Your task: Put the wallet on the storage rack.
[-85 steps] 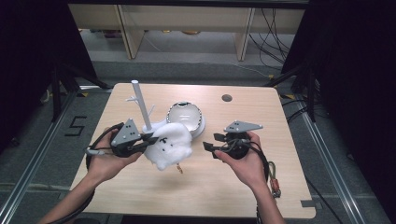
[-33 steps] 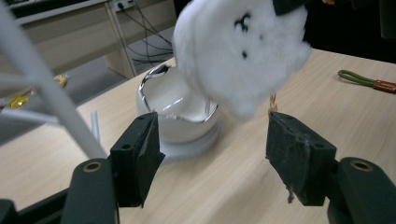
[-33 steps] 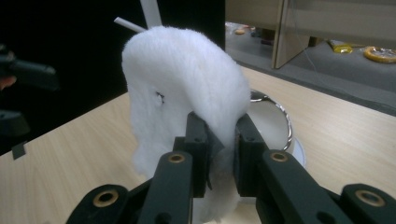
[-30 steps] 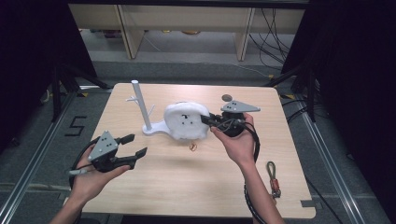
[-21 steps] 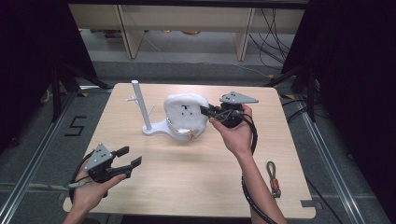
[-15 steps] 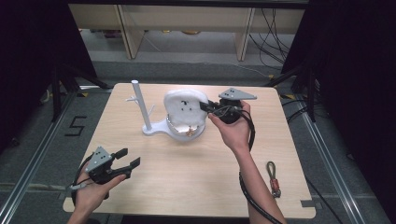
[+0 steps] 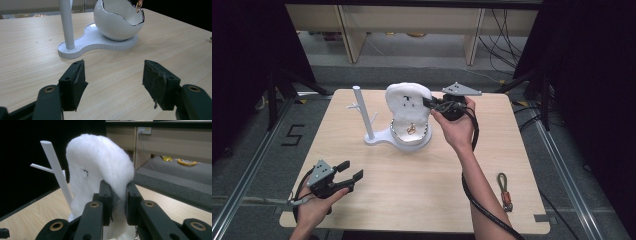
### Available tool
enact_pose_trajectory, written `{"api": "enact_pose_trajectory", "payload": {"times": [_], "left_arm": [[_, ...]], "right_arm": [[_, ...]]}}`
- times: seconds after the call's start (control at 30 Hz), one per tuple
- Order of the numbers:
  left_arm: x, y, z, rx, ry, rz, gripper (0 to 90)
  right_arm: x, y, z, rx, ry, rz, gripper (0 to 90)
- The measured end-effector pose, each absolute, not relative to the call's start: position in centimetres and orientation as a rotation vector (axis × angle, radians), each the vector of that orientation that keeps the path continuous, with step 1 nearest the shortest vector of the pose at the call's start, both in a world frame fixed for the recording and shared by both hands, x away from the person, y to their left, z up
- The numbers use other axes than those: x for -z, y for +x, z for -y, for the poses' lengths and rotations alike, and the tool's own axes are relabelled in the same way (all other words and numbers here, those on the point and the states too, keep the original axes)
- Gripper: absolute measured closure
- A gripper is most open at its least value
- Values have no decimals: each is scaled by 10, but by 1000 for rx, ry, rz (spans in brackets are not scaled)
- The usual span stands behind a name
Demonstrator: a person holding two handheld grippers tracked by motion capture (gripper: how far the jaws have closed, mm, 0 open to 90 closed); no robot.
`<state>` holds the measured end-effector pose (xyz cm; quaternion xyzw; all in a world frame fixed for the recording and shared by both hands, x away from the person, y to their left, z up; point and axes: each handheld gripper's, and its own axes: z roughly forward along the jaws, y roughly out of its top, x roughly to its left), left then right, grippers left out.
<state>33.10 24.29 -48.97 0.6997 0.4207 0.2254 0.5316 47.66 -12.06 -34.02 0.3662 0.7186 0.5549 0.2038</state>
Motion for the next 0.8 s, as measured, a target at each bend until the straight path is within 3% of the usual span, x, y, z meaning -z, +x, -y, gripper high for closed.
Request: {"api": "enact_pose_trajectory", "payload": {"times": [0.8], "left_arm": [[495,330,-248,-545,1664,-1038,343]], "right_arm": [[372,492,115,-1467,1058,-2033,796]]}}
